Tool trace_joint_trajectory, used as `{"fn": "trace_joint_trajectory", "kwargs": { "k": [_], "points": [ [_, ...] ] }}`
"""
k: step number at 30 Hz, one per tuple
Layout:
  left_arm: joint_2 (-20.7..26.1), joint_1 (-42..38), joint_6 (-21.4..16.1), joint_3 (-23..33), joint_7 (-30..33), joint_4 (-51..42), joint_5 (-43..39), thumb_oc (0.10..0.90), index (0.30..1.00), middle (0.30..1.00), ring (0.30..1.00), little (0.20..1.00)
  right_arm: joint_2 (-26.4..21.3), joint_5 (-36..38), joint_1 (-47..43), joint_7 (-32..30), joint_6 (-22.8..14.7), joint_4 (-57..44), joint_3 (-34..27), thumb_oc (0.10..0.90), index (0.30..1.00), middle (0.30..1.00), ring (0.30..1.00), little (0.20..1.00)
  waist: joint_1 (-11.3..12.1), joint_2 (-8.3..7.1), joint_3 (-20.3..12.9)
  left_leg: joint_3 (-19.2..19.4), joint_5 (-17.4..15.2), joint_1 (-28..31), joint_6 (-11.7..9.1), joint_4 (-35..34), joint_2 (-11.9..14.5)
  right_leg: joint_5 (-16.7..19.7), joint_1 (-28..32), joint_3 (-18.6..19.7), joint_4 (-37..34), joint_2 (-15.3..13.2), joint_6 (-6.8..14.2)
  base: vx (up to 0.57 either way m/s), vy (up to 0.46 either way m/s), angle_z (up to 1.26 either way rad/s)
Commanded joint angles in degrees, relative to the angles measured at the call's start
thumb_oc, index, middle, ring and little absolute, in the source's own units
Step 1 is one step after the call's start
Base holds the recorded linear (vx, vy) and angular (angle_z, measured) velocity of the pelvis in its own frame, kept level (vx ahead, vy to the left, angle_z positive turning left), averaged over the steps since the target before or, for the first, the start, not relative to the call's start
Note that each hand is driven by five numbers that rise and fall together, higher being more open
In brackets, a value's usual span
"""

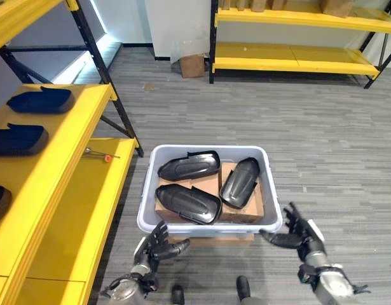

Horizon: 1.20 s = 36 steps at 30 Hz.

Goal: Move parts from the plastic box to the shelf.

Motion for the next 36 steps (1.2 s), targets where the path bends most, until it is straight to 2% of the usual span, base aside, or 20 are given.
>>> {"fn": "trace_joint_trajectory", "kwargs": {
  "k": [1, 8, 16, 23, 24, 27, 36],
  "points": [
    [2.65, -3.75, -6.82, 4.86, -0.94, -6.72, -0.01, 0.900, 1.000, 1.000, 1.000, 1.000, -2.52, -1.39, -4.43, 0.47, -8.54, -5.69, -1.80, 0.900, 1.000, 1.000, 1.000, 1.000, 0.29, 0.48, -0.64, 0.45, -0.94, 0.21, -0.03, 0.87, 2.62, -2.34, 1.56, -0.11, 2.73, -1.48, 1.73, 0.00, 0.000, 0.00],
    [4.59, -2.92, -8.97, 9.30, -0.56, -15.94, -2.48, 0.900, 1.000, 1.000, 1.000, 1.000, -3.96, 2.05, -5.83, 2.17, -10.60, -10.89, -3.61, 0.900, 1.000, 1.000, 1.000, 1.000, 0.44, 0.37, 0.04, 0.40, -0.91, 0.38, -0.21, 0.23, 2.79, -2.35, 1.48, -0.56, 2.10, -1.39, 1.88, 0.00, 0.000, 0.00],
    [5.82, -6.72, -11.15, 9.84, 0.08, -21.57, -3.64, 0.900, 1.000, 1.000, 1.000, 1.000, -5.22, 0.85, -11.77, 0.50, -10.66, -6.53, -0.78, 0.900, 1.000, 1.000, 1.000, 1.000, 1.13, 0.38, 1.23, -0.01, -0.62, -0.24, -0.47, 0.09, 2.87, -2.41, 0.96, -0.87, 1.62, -1.39, 1.81, -0.01, -0.007, 0.02],
    [6.13, -15.39, -12.50, 5.75, 2.01, -20.13, -3.53, 0.900, 1.000, 1.000, 1.000, 1.000, -6.64, -3.32, -21.36, -2.70, -9.31, 1.37, 4.96, 0.900, 1.000, 1.000, 1.000, 1.000, 1.77, 0.82, 3.76, -0.60, 0.18, -2.46, -0.69, 0.43, 2.88, -2.35, -1.02, -1.15, 2.30, -1.37, 1.37, -0.06, -0.014, 0.05],
    [6.09, -17.90, -12.80, 3.96, 2.60, -19.20, -3.72, 0.900, 1.000, 1.000, 1.000, 1.000, -7.00, -4.57, -25.14, -4.20, -8.64, 4.39, 7.15, 0.900, 1.000, 1.000, 1.000, 1.000, 2.10, 0.95, 4.97, -0.76, 0.39, -3.41, -0.67, 0.67, 2.84, -2.22, -1.93, -1.15, 2.52, -1.38, 1.23, -0.06, -0.010, -0.01],
    [6.12, -19.40, -12.98, 3.19, 3.17, -18.79, -3.78, 0.900, 1.000, 1.000, 1.000, 1.000, -7.40, -5.73, -27.38, -4.76, -8.40, 6.03, 8.30, 0.900, 1.000, 1.000, 1.000, 1.000, 2.33, 1.04, 5.82, -0.95, 0.60, -4.33, -0.70, 0.95, 2.79, -2.16, -2.75, -1.22, 2.77, -1.40, 1.17, -0.08, -0.015, -0.04],
    [7.71, -24.92, -13.50, -0.07, 4.65, -19.44, -4.00, 0.900, 1.000, 1.000, 1.000, 1.000, -10.61, -14.57, -39.97, -8.93, -5.53, 15.17, 14.39, 0.900, 1.000, 1.000, 1.000, 1.000, 3.78, 1.86, 11.75, -2.74, 0.19, -12.11, -0.59, 6.77, 2.39, -1.84, -8.07, -1.63, 5.82, -1.73, 0.24, -0.08, -0.017, 0.06]
  ]
}}
